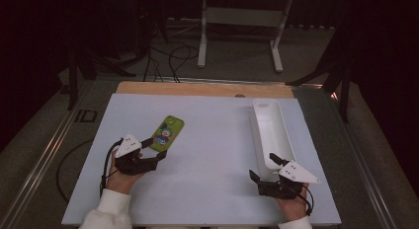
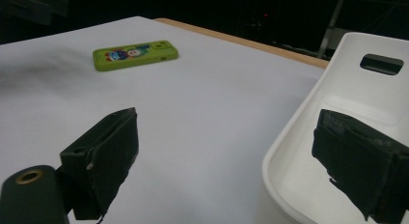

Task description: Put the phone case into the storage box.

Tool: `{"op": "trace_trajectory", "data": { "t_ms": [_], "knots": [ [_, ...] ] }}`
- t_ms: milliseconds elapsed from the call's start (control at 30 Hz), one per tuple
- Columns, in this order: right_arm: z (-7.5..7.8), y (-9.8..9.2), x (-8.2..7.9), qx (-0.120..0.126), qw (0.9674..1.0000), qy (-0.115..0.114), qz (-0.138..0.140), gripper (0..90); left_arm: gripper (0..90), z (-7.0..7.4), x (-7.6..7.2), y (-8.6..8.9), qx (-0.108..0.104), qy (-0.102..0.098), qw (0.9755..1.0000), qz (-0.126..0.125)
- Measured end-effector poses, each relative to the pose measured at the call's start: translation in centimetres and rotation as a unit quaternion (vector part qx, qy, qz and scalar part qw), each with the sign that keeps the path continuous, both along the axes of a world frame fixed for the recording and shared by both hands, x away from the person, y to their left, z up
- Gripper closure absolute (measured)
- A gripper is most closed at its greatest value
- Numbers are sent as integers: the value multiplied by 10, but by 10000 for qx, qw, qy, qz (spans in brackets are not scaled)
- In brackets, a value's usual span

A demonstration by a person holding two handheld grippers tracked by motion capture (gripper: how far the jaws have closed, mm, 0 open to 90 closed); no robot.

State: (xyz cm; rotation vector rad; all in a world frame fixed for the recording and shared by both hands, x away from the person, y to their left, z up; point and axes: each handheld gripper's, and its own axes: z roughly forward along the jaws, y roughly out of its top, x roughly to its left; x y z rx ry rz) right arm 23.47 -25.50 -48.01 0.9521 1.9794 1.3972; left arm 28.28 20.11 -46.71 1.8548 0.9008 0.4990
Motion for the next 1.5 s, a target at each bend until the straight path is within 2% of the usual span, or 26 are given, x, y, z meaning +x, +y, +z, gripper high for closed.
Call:
{"op": "trace_trajectory", "data": {
  "t_ms": [100,133,233,333,500,600,733,900,1167,1233,1300,1367,1500],
  "knots": [
    [0,0,0,-2,10000,-3,11,91,146,-1,-8,5,24,-44,9999,101],
    [0,0,1,-7,10000,-7,21,91,143,-3,-15,9,31,-111,9998,131],
    [0,0,1,-10,10000,-10,25,91,91,-6,-21,13,16,-175,9997,197],
    [0,0,3,21,10000,-28,28,91,6,-8,-28,18,111,-253,9993,246],
    [1,-3,4,121,9999,-1,34,91,0,-7,-37,24,-23,-479,9984,306],
    [0,-7,6,223,9997,12,32,91,0,-6,-44,28,-69,-556,9980,300],
    [0,-9,6,238,9997,-7,17,91,0,-9,-47,32,-100,-581,9978,313],
    [0,-9,2,267,9996,-28,-43,91,0,-13,-46,34,-116,-543,9978,366],
    [-1,-10,0,245,9997,-60,-54,91,0,-14,-44,36,19,-499,9973,539],
    [-3,-9,0,182,9998,-32,-59,91,0,-13,-43,37,32,-408,9974,592],
    [-3,-9,0,165,9998,-42,-57,91,0,-13,-43,37,32,-408,9974,592],
    [-3,-8,0,179,9998,-37,-77,91,0,-9,-40,36,96,-238,9981,556],
    [-3,-10,0,211,9997,-48,-103,91,0,-4,-35,33,238,-101,9982,549]
  ]
}}
